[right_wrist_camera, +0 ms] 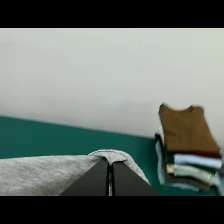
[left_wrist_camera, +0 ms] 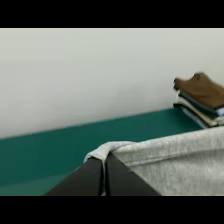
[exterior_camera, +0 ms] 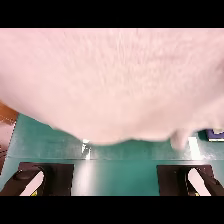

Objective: Fold the shirts.

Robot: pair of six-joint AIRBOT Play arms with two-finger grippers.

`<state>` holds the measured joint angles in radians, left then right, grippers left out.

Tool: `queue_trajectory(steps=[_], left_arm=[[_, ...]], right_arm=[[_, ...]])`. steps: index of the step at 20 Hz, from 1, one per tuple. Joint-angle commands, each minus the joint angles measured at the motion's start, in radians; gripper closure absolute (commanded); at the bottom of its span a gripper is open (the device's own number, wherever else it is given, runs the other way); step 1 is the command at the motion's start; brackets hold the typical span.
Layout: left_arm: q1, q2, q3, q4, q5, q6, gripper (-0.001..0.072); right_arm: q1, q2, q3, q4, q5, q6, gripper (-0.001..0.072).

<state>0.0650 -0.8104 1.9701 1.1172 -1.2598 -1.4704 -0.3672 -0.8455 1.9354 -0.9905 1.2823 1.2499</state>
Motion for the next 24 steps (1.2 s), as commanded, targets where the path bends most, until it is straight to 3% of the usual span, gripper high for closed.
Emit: queue_trajectory(steps=[1,7,12,16,18,21,24], left_arm=[[0.000,-0.031,-0.257,0.047,-0.096,-0.022,0.0687],[0.000,-0.186,-0.737,0.039,-0.002,-0.013,0.0687],[0.000,-0.421,-0.802,-0.021,0.314,0.096,0.0687],[0.000,-0.548,-0.798,-0.202,0.609,0.222,0.0687],[0.000,-0.583,-0.798,-0.244,0.691,0.224,0.0687],[0.000,-0.591,-0.798,-0.246,0.665,0.225,0.0687],[0.000,-0.591,-0.800,-0.228,0.494,0.226,0.0688]], right_arm=[[0.039,-0.143,-0.034,0.001,0.183,0.036,0.0700],[0.257,-0.461,-0.349,-0.067,0.209,0.037,0.0700],[0.309,-0.679,-0.414,-0.082,0.012,0.045,0.0700],[0.309,-0.812,-0.285,-0.056,-0.121,0.045,0.0699],[0.309,-0.852,-0.209,-0.055,-0.133,0.045,0.0700],[0.309,-0.860,-0.168,-0.061,-0.120,0.043,0.0700],[0.322,-0.853,-0.203,-0.173,-0.021,0.043,0.0700]])
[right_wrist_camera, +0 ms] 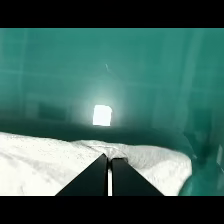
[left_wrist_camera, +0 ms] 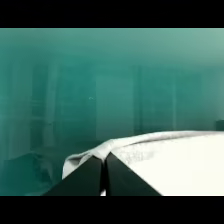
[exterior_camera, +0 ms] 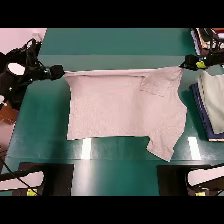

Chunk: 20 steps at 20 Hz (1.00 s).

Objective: Fold the shirts.

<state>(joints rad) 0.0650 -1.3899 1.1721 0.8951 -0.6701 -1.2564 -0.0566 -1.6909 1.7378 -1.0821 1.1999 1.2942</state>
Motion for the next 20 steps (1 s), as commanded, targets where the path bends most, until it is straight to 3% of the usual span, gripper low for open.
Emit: queue_trajectory(steps=[1,4,6,13,14,15,16,17,18,20], left_arm=[[-0.001,-0.011,-0.006,0.009,-0.156,0.024,0.0689],[-0.007,-0.011,-0.032,0.081,-0.244,0.021,0.0688],[-0.007,-0.011,-0.060,0.097,-0.257,-0.019,0.0688],[-0.007,-0.014,-0.120,0.125,-0.274,-0.031,0.0685],[-0.007,-0.014,-0.119,0.125,-0.282,-0.045,0.0626],[-0.007,-0.014,-0.119,0.126,-0.294,-0.065,0.0304],[-0.001,-0.009,-0.118,0.129,-0.321,-0.092,0.0185],[0.014,0.000,-0.115,0.130,-0.362,-0.099,0.0254],[0.034,0.018,-0.115,0.132,-0.403,-0.098,0.0280],[0.084,0.085,-0.124,0.164,-0.507,-0.097,0.0280]], right_arm=[[0.022,0.013,-0.055,-0.133,0.068,-0.001,0.0701],[0.034,0.100,-0.234,-0.193,0.006,0.000,0.0701],[0.034,0.156,-0.353,-0.201,-0.041,0.000,0.0700],[0.034,0.251,-0.600,-0.192,-0.123,0.002,0.0698],[0.034,0.252,-0.602,-0.192,-0.113,0.019,0.0694],[0.034,0.252,-0.592,-0.191,-0.090,0.035,0.0579],[0.034,0.252,-0.572,-0.192,-0.055,0.058,0.0395],[0.034,0.253,-0.540,-0.192,-0.007,0.059,0.0364],[0.034,0.253,-0.504,-0.195,0.049,0.056,0.0364],[0.034,0.262,-0.445,-0.195,0.169,0.011,0.0364]])
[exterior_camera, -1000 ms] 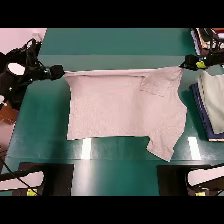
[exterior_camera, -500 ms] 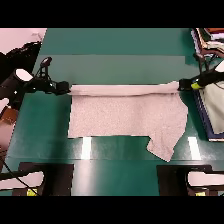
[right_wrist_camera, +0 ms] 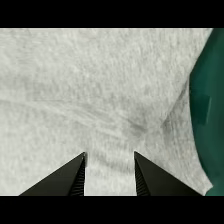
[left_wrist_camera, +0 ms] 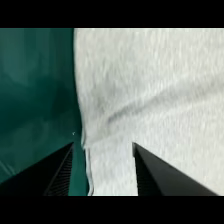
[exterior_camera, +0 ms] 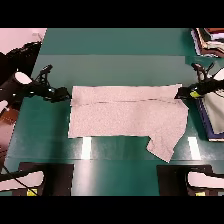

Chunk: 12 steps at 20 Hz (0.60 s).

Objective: Fold the shirts.

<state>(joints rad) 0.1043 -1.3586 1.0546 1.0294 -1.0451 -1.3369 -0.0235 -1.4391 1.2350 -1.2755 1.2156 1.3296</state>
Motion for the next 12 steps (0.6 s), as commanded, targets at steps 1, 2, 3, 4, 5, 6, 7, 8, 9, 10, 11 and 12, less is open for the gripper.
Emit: queue_trajectory(steps=[1,2,3,4,5,6,7,8,9,10,11,12], left_arm=[[0.058,0.098,-0.030,0.055,-0.177,-0.015,0.0280],[0.064,0.143,-0.062,0.073,-0.219,-0.011,0.0280],[0.064,0.190,-0.103,0.081,-0.254,0.005,0.0280],[0.064,0.234,-0.154,0.082,-0.274,0.008,0.0280],[0.064,0.275,-0.212,0.082,-0.275,0.008,0.0279],[0.064,0.310,-0.277,0.079,-0.272,0.008,0.0279],[0.064,0.330,-0.333,0.073,-0.272,0.008,0.0279],[0.064,0.333,-0.386,0.054,-0.273,0.010,0.0278],[0.064,0.333,-0.434,0.032,-0.259,0.010,0.0278],[0.064,0.333,-0.480,0.007,-0.227,0.010,0.0278],[0.064,0.333,-0.514,-0.019,-0.190,0.012,0.0278],[0.064,0.333,-0.542,-0.045,-0.153,0.025,0.0279]], right_arm=[[0.001,0.033,0.061,0.001,0.192,-0.061,0.0368],[0.001,0.055,0.061,0.001,0.215,-0.083,0.0370],[0.001,0.080,0.060,0.001,0.231,-0.084,0.0370],[0.001,0.106,0.060,0.001,0.238,-0.084,0.0370],[0.001,0.135,0.060,0.001,0.245,-0.088,0.0370],[0.001,0.162,0.060,0.001,0.256,-0.090,0.0370],[0.001,0.188,0.060,0.001,0.274,-0.090,0.0369],[0.001,0.212,0.060,0.001,0.290,-0.090,0.0370],[0.001,0.232,0.060,0.001,0.296,-0.090,0.0370],[0.001,0.252,0.060,0.001,0.296,-0.090,0.0370],[0.001,0.270,0.060,0.001,0.296,-0.090,0.0370],[0.001,0.288,0.060,0.002,0.296,-0.090,0.0370]])
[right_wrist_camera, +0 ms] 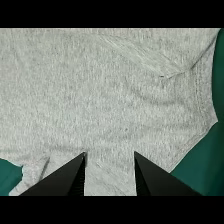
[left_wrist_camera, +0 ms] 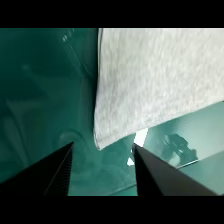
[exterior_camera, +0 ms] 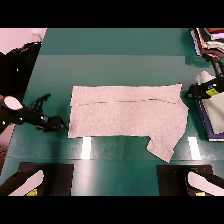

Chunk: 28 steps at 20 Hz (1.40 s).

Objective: Fold the shirts.

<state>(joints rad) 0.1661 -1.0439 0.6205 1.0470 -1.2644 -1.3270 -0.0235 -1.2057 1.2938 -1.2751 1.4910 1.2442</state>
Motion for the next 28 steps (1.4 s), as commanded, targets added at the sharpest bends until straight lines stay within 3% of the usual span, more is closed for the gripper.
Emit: queue_trajectory(steps=[1,4,11,12,13,14,18,20,21,27,28], left_arm=[[0.002,0.018,-0.128,-0.096,0.091,0.027,0.0279],[0.002,0.016,-0.162,-0.181,0.156,0.064,0.0280],[0.002,0.015,-0.163,-0.195,0.159,0.063,0.0282],[0.002,0.015,-0.163,-0.195,0.156,0.063,0.0315],[0.002,0.015,-0.162,-0.197,0.154,0.064,0.0585],[0.002,0.016,-0.161,-0.207,0.154,0.078,0.0688],[0.002,0.016,-0.080,-0.189,0.127,0.079,0.0688],[0.002,0.016,-0.025,-0.189,0.113,0.079,0.0688],[0.002,0.016,-0.003,-0.188,0.111,0.079,0.0688],[0.002,0.016,0.026,-0.187,0.103,0.079,0.0687],[0.002,0.016,0.026,-0.186,0.103,0.080,0.0687]], right_arm=[[0.001,0.069,0.002,0.001,0.024,-0.004,0.0370],[0.001,0.106,0.002,0.001,0.038,-0.003,0.0370],[0.001,0.163,-0.038,-0.002,0.048,0.016,0.0370],[0.000,0.179,-0.076,-0.007,0.043,0.016,0.0369],[-0.012,0.195,-0.121,-0.009,0.044,0.016,0.0370],[-0.037,0.213,-0.175,-0.008,0.041,0.029,0.0369],[-0.235,0.271,-0.402,-0.008,0.036,0.049,0.0369],[-0.325,0.275,-0.532,-0.008,0.034,0.049,0.0303],[-0.356,0.267,-0.593,-0.008,0.024,0.049,0.0303],[-0.384,0.152,-0.764,0.132,-0.130,0.037,0.0311],[-0.368,0.128,-0.764,0.133,-0.143,0.037,0.0341]])
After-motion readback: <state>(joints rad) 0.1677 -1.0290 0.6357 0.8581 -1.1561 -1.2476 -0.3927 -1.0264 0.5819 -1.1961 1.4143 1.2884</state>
